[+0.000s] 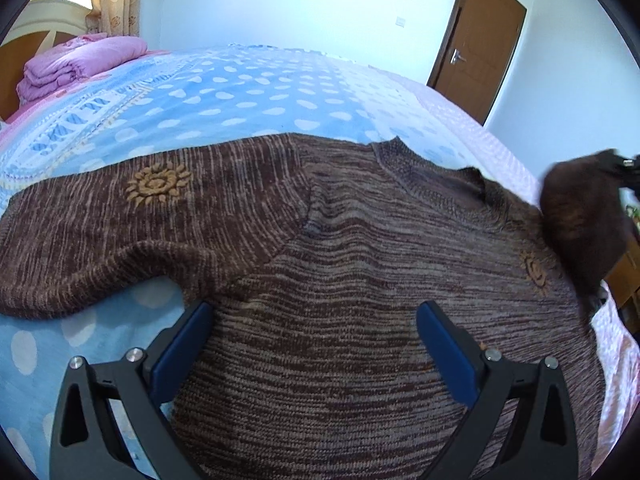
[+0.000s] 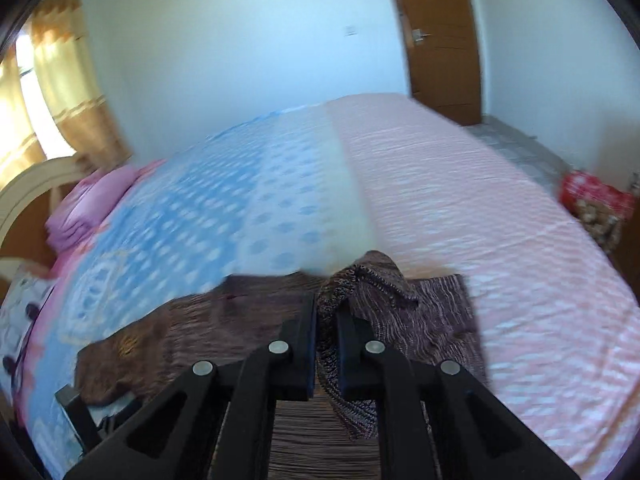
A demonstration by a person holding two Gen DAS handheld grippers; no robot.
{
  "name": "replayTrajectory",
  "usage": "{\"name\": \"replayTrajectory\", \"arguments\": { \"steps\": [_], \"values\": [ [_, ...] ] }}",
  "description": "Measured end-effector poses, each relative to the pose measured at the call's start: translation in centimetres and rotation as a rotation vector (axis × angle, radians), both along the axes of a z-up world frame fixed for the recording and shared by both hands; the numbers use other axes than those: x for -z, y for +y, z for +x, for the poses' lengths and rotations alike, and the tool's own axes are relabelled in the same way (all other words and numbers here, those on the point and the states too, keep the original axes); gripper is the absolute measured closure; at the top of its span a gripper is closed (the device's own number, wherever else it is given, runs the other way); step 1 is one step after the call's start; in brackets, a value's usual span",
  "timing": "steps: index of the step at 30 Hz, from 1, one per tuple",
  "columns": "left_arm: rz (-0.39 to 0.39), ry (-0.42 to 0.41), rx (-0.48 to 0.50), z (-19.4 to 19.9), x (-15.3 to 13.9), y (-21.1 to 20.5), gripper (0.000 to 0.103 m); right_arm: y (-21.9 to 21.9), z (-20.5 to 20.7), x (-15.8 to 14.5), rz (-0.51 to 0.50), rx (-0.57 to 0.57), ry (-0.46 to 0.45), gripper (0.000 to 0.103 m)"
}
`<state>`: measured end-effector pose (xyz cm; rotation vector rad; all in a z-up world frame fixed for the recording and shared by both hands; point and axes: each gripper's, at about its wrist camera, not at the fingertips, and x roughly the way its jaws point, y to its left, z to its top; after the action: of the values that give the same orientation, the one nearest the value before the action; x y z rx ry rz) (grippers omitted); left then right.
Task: Fold small clothes
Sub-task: 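Fold the gripped sleeve and side over the sweater body with the right gripper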
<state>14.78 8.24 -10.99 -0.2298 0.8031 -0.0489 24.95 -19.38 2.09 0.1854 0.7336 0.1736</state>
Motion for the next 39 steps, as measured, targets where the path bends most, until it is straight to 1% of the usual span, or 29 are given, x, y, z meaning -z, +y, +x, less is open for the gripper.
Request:
{"name": "replayTrajectory", "arguments": {
  "steps": [4, 6, 9, 13, 14, 16, 17, 18, 19, 20, 23, 25, 26, 27, 28, 30, 31, 32, 35, 37, 38, 39],
  "values": [
    [-0.015, -0.007, -0.001, 0.0, 0.0, 0.1, 0.0, 5.0, 1.4, 3.7, 0.055, -0.126, 0.065, 0.096],
    [-0.019, -0.009, 0.0, 0.1, -0.1, 0.2, 0.0, 6.8, 1.7, 5.1, 0.076, -0.169, 0.083, 0.096],
    [-0.033, -0.016, -0.002, 0.0, -0.1, 0.3, 0.0, 8.8, 2.8, 7.0, 0.13, -0.226, 0.109, 0.096],
    [-0.042, -0.02, -0.004, -0.2, -0.1, 0.4, 0.0, 10.2, 4.1, 9.0, 0.204, -0.308, 0.145, 0.094],
    [-0.042, -0.02, -0.004, -0.1, -0.1, 0.4, 0.0, 10.5, 4.3, 9.6, 0.235, -0.336, 0.168, 0.092],
    [-0.041, -0.02, -0.004, -0.2, -0.1, 0.4, 0.0, 10.4, 4.5, 10.2, 0.295, -0.372, 0.225, 0.082],
    [-0.04, -0.02, -0.004, -0.2, -0.1, 0.4, 0.0, 10.2, 4.5, 10.4, 0.344, -0.386, 0.247, 0.071],
    [-0.04, -0.02, -0.004, -0.2, -0.1, 0.4, 0.0, 9.7, 4.3, 10.2, 0.391, -0.389, 0.248, 0.059],
    [-0.04, -0.02, -0.004, -0.2, -0.1, 0.3, 0.0, 9.3, 4.0, 10.0, 0.414, -0.383, 0.231, 0.055],
    [-0.04, -0.02, -0.004, -0.2, -0.1, 0.4, 0.0, 8.8, 3.7, 9.6, 0.414, -0.372, 0.205, 0.053],
    [-0.04, -0.019, -0.004, -0.2, -0.1, 0.3, 0.0, 6.9, 2.5, 8.4, 0.375, -0.306, 0.145, 0.053],
    [-0.038, -0.019, -0.004, -0.1, -0.1, 0.4, 0.0, 5.6, 1.8, 8.2, 0.265, -0.241, 0.132, 0.053],
    [-0.037, -0.019, -0.004, -0.1, -0.1, 0.3, 0.0, 4.5, 1.2, 8.2, 0.179, -0.188, 0.116, 0.053],
    [-0.036, -0.019, -0.004, -0.1, -0.1, 0.3, 0.0, 3.6, 0.9, 8.1, 0.121, -0.141, 0.101, 0.053],
    [-0.036, -0.019, -0.004, -0.1, -0.1, 0.3, 0.0, 2.4, 0.6, 7.9, 0.056, -0.081, 0.086, 0.053],
    [-0.034, -0.018, -0.004, -0.1, -0.1, 0.3, 0.0, 0.2, 0.4, 7.8, -0.107, 0.054, 0.07, 0.053],
    [-0.033, -0.017, -0.004, -0.1, -0.1, 0.3, 0.0, -0.7, 0.5, 7.8, -0.158, 0.092, 0.065, 0.053],
    [-0.031, -0.016, -0.004, -0.1, -0.1, 0.2, 0.0, -1.5, 0.7, 7.9, -0.194, 0.112, 0.068, 0.053],
    [-0.025, -0.014, -0.004, 0.0, -0.1, 0.2, 0.0, -2.5, 1.8, 9.6, -0.253, 0.103, 0.146, 0.053],
    [-0.021, -0.012, -0.004, 0.0, -0.1, 0.2, 0.0, -3.1, 1.9, 10.8, -0.264, 0.091, 0.173, 0.053],
    [-0.019, -0.011, -0.003, 0.0, 0.0, 0.2, 0.0, -3.2, 1.8, 11.3, -0.248, 0.073, 0.172, 0.064],
    [-0.017, -0.01, -0.003, 0.1, 0.0, 0.2, 0.0, -3.5, 1.7, 11.4, -0.237, 0.067, 0.161, 0.079]
  ]
}}
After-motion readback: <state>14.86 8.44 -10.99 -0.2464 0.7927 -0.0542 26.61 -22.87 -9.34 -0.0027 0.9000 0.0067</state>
